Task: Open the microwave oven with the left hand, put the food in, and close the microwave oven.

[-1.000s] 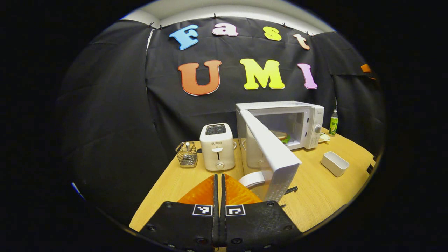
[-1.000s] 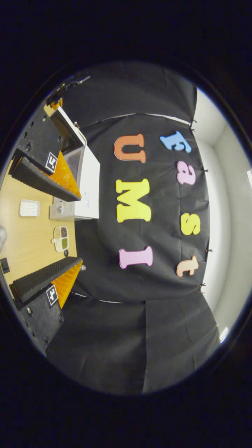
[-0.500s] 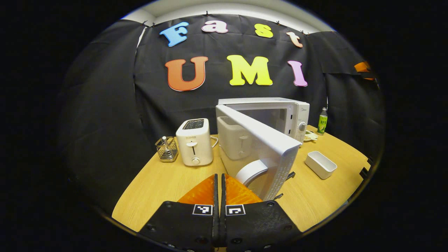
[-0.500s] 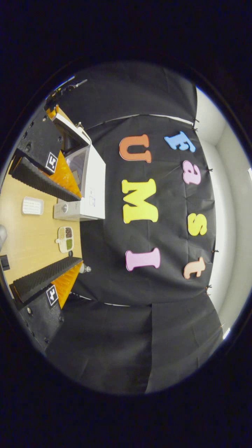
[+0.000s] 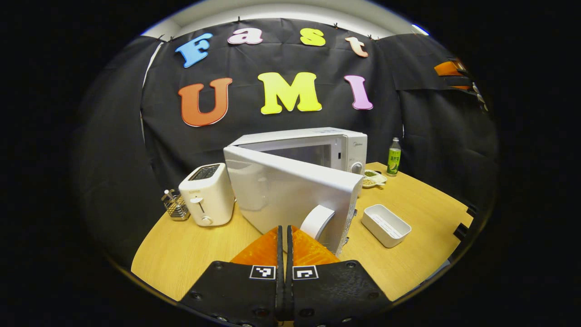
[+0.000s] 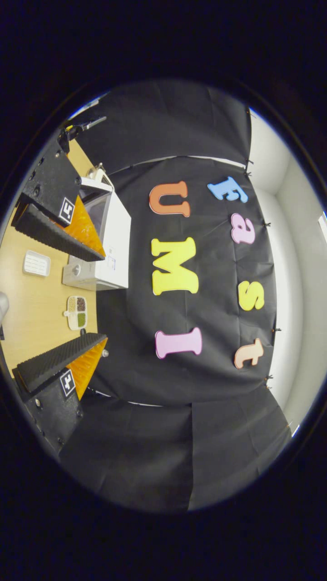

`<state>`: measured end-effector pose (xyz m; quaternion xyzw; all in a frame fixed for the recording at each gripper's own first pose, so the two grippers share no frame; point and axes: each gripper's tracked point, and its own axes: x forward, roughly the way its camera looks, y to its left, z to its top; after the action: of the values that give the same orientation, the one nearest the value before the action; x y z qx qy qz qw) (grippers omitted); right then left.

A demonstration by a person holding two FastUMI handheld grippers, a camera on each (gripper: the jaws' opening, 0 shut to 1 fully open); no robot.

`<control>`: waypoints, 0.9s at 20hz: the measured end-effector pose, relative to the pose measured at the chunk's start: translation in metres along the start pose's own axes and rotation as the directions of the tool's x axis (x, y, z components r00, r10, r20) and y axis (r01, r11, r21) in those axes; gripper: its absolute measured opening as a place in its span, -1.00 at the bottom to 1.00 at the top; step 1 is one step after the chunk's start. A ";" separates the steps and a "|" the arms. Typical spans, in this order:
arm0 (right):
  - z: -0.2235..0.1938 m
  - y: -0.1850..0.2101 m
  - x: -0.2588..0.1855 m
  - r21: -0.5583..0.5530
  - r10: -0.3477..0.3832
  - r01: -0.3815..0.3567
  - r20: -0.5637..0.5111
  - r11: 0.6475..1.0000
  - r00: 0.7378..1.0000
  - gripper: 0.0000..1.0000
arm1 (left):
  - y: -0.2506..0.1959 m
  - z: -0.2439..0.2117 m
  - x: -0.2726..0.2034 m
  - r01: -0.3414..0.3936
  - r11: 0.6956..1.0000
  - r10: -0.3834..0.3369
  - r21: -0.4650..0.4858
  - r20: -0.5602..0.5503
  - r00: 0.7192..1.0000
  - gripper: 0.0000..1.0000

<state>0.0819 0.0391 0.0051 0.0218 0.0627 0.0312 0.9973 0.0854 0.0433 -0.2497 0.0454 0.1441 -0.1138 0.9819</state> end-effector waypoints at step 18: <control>-0.024 -0.098 0.016 0.015 -0.052 0.053 -0.063 0.998 0.997 1.00 | -0.087 0.046 0.123 0.061 0.997 -0.061 0.037 0.006 0.998 -1.00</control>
<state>0.1001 -0.0563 -0.0254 0.0275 0.0948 0.0052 0.9951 0.1925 -0.0728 -0.2468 0.0587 0.1400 -0.1465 0.9775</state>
